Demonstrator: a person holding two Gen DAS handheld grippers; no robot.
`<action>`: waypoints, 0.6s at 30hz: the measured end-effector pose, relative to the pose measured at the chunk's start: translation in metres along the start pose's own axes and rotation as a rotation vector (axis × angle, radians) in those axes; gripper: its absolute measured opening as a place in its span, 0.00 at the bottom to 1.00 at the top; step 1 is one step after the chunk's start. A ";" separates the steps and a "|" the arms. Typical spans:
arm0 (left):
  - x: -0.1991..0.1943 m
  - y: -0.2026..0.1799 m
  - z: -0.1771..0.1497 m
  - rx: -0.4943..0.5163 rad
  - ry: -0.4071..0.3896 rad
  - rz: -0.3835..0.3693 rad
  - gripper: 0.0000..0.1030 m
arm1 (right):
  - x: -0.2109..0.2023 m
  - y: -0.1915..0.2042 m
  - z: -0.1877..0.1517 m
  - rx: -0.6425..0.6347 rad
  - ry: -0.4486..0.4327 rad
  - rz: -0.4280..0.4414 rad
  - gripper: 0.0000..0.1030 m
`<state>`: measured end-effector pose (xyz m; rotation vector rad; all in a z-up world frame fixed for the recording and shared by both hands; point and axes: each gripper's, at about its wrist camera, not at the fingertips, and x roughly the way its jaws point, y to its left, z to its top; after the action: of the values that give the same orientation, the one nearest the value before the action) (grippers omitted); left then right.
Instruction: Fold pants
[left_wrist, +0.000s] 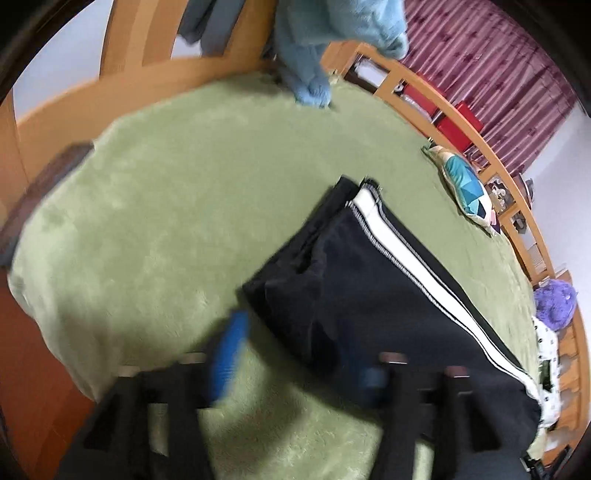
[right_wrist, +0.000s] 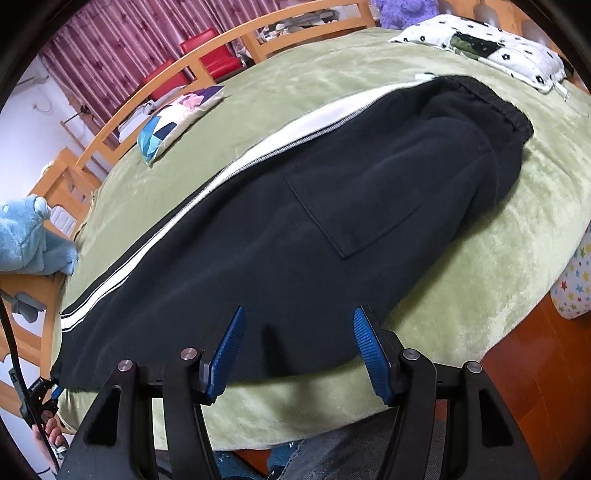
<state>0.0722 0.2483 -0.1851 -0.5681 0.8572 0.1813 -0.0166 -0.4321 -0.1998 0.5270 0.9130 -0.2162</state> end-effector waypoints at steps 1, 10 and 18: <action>0.000 -0.001 0.000 0.016 -0.012 0.003 0.73 | 0.002 -0.003 -0.002 0.009 0.004 0.004 0.59; 0.049 0.005 0.009 -0.028 0.036 -0.080 0.13 | 0.015 -0.001 -0.015 0.038 0.020 -0.029 0.59; 0.030 -0.015 0.029 0.071 -0.060 -0.111 0.18 | 0.014 0.014 -0.011 0.024 0.001 -0.034 0.59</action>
<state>0.1164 0.2492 -0.1869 -0.5398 0.7691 0.0656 -0.0106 -0.4140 -0.2114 0.5338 0.9217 -0.2584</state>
